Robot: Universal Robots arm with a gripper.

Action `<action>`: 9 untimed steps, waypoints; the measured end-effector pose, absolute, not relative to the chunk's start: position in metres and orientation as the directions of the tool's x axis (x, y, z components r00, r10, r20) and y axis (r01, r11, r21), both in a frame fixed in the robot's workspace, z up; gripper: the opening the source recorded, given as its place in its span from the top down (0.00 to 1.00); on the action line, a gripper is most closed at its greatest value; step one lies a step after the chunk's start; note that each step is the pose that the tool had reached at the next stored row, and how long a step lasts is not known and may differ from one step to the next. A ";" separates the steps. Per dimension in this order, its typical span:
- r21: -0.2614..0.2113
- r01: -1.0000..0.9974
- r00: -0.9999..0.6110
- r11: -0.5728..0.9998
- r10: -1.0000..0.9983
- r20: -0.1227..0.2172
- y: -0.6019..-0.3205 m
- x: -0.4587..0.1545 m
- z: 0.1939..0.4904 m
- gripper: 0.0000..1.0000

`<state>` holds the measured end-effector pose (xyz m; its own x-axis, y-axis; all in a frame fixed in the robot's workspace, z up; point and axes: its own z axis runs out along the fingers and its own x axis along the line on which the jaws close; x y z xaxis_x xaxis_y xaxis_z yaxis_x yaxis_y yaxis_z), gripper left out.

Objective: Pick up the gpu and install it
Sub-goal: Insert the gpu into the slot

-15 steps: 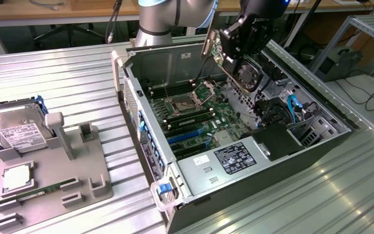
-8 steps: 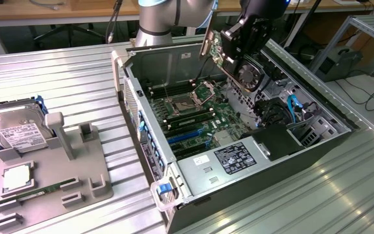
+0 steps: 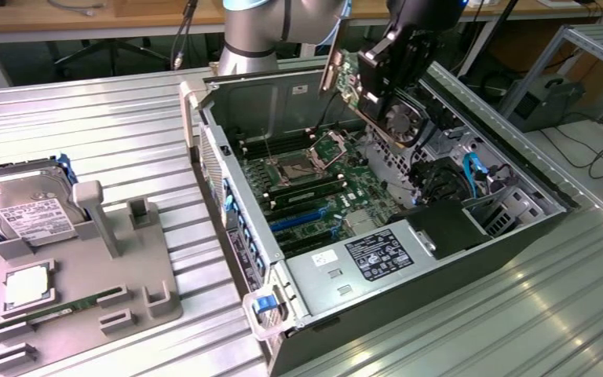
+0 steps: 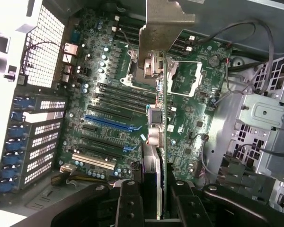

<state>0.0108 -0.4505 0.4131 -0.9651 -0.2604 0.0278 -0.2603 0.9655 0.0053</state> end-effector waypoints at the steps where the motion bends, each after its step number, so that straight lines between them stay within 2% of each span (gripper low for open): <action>1: 0.005 -0.266 -0.964 0.964 -0.266 0.028 -0.451 0.011 0.413 0.72; 9: 0.005 -0.315 -0.949 0.949 -0.315 0.028 -0.451 0.011 0.413 0.72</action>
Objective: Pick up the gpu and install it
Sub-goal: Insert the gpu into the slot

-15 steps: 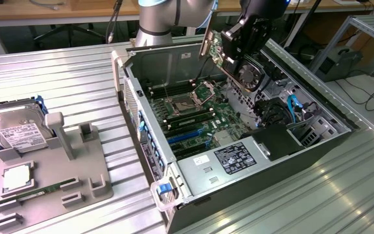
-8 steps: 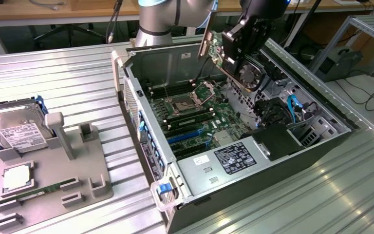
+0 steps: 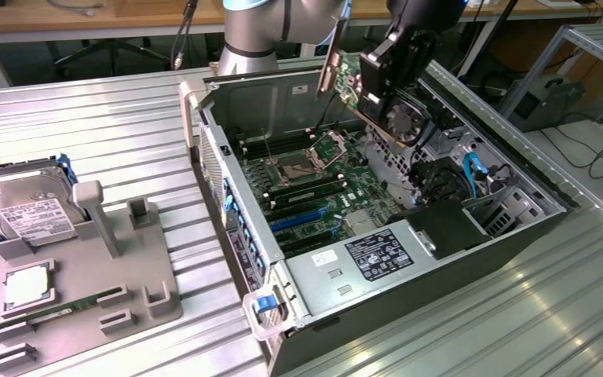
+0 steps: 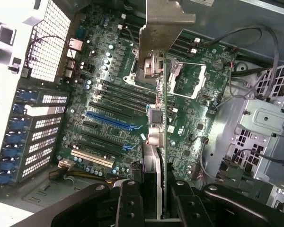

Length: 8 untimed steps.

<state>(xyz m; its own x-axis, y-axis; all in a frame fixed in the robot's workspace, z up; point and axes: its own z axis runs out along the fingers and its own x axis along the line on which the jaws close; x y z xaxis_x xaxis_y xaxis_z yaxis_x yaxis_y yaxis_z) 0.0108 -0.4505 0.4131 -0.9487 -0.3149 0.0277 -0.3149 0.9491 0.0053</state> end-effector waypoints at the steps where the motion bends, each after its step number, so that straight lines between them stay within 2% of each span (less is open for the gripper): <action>1: 0.005 -0.320 -0.947 0.947 -0.320 0.028 -0.451 0.011 0.413 0.72; 8: 0.005 -0.364 -0.931 0.931 -0.364 0.028 -0.451 0.011 0.413 0.72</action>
<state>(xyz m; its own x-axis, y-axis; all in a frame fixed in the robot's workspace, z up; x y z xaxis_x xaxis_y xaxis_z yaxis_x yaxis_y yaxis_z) 0.0108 -0.4505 0.4130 -0.9311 -0.3638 0.0278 -0.3638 0.9315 0.0053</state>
